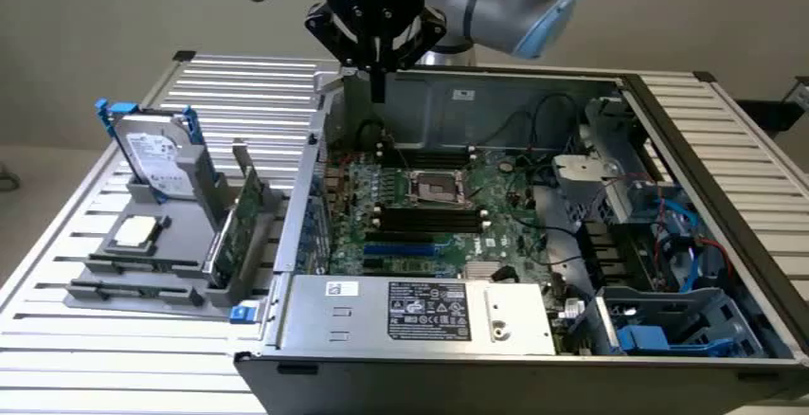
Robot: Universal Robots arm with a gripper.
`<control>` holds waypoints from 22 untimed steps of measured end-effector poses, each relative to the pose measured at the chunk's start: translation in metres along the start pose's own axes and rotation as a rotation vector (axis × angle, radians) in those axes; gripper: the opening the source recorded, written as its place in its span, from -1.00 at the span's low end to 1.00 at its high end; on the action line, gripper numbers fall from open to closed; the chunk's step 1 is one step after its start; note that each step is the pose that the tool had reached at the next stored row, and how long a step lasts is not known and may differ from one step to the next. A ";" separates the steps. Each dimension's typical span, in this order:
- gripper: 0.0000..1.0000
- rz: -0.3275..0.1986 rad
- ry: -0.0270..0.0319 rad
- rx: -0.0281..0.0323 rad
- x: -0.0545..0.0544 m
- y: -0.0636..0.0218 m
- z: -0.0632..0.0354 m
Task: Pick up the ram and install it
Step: 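Reach for the ram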
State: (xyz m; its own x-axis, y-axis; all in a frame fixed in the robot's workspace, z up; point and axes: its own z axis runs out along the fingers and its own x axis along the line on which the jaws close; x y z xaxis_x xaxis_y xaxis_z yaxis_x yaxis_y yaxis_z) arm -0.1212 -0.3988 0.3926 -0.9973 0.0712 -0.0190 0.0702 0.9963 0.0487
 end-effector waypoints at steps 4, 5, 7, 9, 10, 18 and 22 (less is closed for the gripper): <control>-0.79 0.000 0.0000 -0.0004 0.000 0.0000 0.0000; -0.79 0.000 0.0000 -0.0005 0.000 0.0000 0.0000; -0.79 0.000 0.0001 -0.0008 0.000 0.0000 0.0000; -0.79 0.000 0.0001 -0.0011 0.000 0.0000 0.0000; -0.79 0.000 0.0001 -0.0013 0.000 0.0000 0.0000; -0.79 0.000 0.0001 -0.0015 0.030 -0.0021 -0.0007; -0.79 0.000 0.0001 -0.0015 0.048 -0.0034 -0.0011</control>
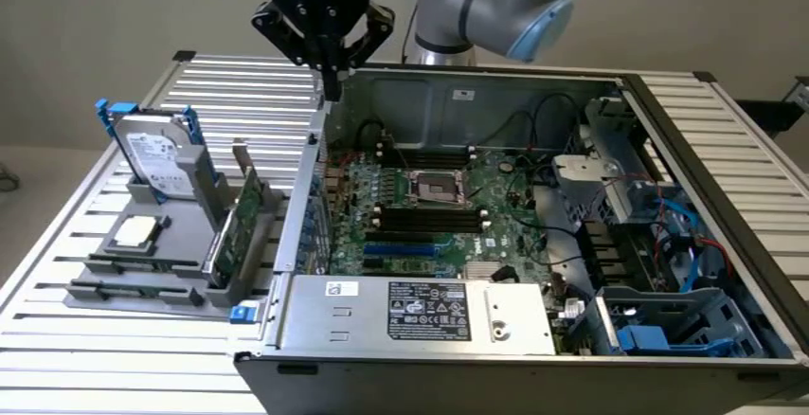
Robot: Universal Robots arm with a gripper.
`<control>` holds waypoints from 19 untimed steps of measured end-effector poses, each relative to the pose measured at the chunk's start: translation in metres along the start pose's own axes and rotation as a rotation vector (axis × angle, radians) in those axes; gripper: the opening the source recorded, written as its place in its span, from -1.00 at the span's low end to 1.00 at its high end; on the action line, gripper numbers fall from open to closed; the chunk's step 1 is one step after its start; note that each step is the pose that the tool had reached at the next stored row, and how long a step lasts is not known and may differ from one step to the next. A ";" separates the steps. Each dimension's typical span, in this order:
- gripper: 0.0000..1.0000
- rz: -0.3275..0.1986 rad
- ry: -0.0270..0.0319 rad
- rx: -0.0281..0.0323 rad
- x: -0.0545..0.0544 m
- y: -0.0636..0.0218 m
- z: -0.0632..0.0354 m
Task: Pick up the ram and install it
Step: 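Reach for the ram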
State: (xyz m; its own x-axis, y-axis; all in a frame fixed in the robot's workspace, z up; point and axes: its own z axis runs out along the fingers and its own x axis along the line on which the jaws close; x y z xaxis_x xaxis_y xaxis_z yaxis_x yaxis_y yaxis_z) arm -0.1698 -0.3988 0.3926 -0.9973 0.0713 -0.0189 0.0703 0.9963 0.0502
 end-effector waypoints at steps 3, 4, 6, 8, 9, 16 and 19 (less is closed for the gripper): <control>-0.79 0.000 0.0001 -0.0001 0.013 -0.0010 -0.0002; -0.79 0.000 0.0000 -0.0001 0.018 -0.0013 -0.0002; -0.79 0.000 0.0000 -0.0001 0.027 -0.0019 0.0000; -0.79 0.000 0.0000 -0.0001 0.036 -0.0026 0.0002; -0.79 0.000 0.0001 -0.0001 0.041 -0.0029 0.0003; -0.79 0.000 0.0008 -0.0001 0.072 -0.0052 0.0010; -0.79 0.000 0.0035 0.0001 0.086 -0.0063 0.0018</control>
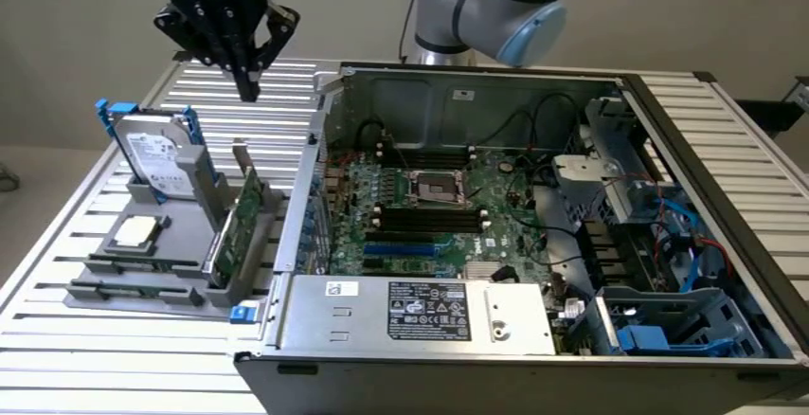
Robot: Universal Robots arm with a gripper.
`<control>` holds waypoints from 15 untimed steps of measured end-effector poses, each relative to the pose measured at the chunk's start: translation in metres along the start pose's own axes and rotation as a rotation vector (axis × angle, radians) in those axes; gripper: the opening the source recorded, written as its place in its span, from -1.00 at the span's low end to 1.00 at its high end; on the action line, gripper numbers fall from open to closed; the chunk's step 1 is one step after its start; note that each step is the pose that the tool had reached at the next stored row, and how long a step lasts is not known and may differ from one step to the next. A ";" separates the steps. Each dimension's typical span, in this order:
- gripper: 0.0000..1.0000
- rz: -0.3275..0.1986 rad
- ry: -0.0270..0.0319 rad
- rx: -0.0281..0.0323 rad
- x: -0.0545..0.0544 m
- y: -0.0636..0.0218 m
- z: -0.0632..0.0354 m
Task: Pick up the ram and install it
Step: 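Reach for the ram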
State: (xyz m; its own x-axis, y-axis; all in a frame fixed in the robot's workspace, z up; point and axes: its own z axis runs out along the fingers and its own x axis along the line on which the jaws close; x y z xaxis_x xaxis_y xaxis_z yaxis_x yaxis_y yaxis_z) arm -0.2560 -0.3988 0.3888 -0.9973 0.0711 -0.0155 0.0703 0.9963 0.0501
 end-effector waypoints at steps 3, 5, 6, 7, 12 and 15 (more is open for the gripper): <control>-0.79 0.000 0.0005 0.0004 0.014 -0.0010 0.0013; -0.79 0.000 0.0016 0.0005 0.023 -0.0019 0.0023; -0.79 0.000 0.0027 0.0006 0.027 -0.0024 0.0029; -0.79 0.000 0.0041 0.0007 0.032 -0.0030 0.0035; -0.79 0.001 0.0195 0.0018 0.049 -0.0057 0.0069; -0.79 0.001 0.0288 0.0025 0.057 -0.0075 0.0090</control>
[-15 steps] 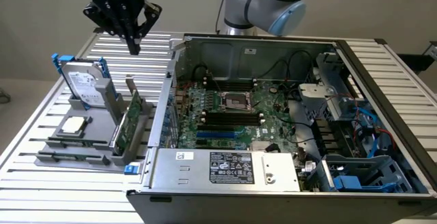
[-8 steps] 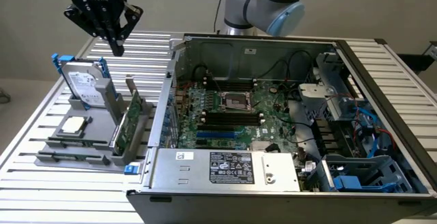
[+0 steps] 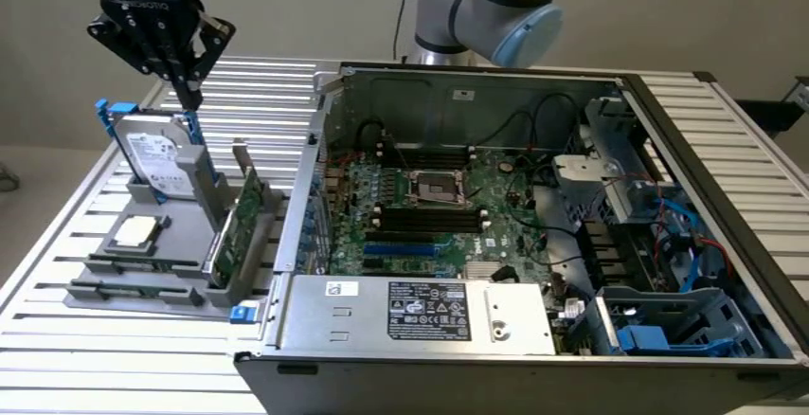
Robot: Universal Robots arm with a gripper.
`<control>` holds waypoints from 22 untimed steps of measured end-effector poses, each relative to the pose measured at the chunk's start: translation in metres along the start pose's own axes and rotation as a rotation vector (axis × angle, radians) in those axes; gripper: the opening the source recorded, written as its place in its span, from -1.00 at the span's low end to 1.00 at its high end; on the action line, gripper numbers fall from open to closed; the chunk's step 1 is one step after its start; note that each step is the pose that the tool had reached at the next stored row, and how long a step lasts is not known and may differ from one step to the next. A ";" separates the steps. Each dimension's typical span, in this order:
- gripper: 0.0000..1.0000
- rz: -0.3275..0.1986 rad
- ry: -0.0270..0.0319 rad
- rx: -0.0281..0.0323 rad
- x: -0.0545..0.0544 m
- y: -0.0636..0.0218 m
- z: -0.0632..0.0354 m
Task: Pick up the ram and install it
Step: 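Reach for the ram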
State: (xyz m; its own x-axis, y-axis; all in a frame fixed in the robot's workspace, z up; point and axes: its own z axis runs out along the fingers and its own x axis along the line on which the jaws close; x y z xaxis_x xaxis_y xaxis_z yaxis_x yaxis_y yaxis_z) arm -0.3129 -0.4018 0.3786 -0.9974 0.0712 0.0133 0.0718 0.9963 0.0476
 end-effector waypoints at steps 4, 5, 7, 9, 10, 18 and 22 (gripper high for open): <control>-0.79 0.000 0.0050 0.0004 0.010 -0.0031 0.0030; -0.79 0.000 0.0055 0.0004 0.013 -0.0043 0.0036; -0.79 0.000 0.0062 0.0004 0.018 -0.0069 0.0039; -0.79 0.000 0.0065 0.0005 0.024 -0.0103 0.0039; -0.79 0.000 0.0065 0.0005 0.027 -0.0120 0.0039; -0.79 0.000 0.0065 0.0005 0.045 -0.0287 0.0033; -0.79 0.000 0.0066 0.0005 0.050 -0.0380 0.0029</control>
State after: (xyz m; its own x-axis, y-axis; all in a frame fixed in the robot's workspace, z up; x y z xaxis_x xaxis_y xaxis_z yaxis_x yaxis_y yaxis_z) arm -0.3658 -0.4359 0.3745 -0.9973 0.0710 0.0199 0.0718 0.9963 0.0471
